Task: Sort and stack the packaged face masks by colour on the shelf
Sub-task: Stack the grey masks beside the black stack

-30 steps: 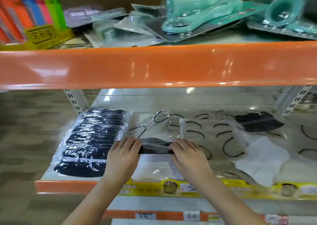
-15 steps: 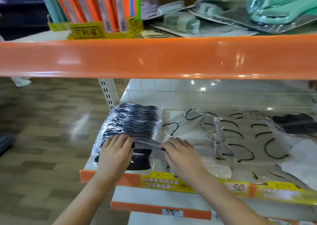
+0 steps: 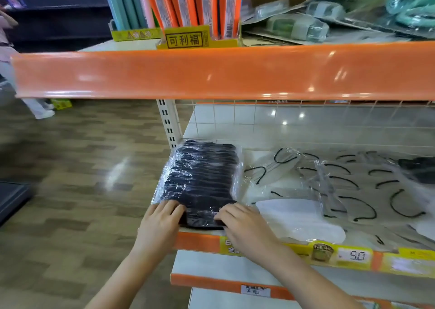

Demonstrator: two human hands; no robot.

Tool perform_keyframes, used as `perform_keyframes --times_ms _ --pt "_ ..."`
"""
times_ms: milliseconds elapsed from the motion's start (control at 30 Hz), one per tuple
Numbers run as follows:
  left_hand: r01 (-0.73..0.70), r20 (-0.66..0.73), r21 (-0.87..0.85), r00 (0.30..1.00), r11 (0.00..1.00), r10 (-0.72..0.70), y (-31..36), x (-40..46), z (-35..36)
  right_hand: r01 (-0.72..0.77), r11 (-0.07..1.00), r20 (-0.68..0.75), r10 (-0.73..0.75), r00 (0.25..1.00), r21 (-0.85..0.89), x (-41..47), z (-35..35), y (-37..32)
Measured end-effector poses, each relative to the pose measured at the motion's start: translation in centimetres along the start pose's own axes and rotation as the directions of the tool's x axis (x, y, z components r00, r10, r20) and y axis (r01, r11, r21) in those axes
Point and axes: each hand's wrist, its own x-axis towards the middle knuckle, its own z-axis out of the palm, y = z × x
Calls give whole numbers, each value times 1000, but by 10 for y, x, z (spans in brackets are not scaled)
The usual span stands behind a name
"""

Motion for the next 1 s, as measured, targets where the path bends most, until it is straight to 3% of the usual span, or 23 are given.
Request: perform_keyframes --times_ms 267,767,900,1000 --pt "202 201 -76 962 976 -183 -4 4 -5 -100 995 -8 100 995 -27 5 11 -9" --pt "328 245 -59 921 943 -305 -25 3 -7 -107 993 27 106 994 50 4 14 -12" --pt "465 154 -211 885 860 -440 -24 21 -15 -115 993 38 115 993 14 6 16 -12" --pt "554 203 -289 833 781 -516 -25 35 -8 -108 994 38 108 993 -19 12 18 -11"
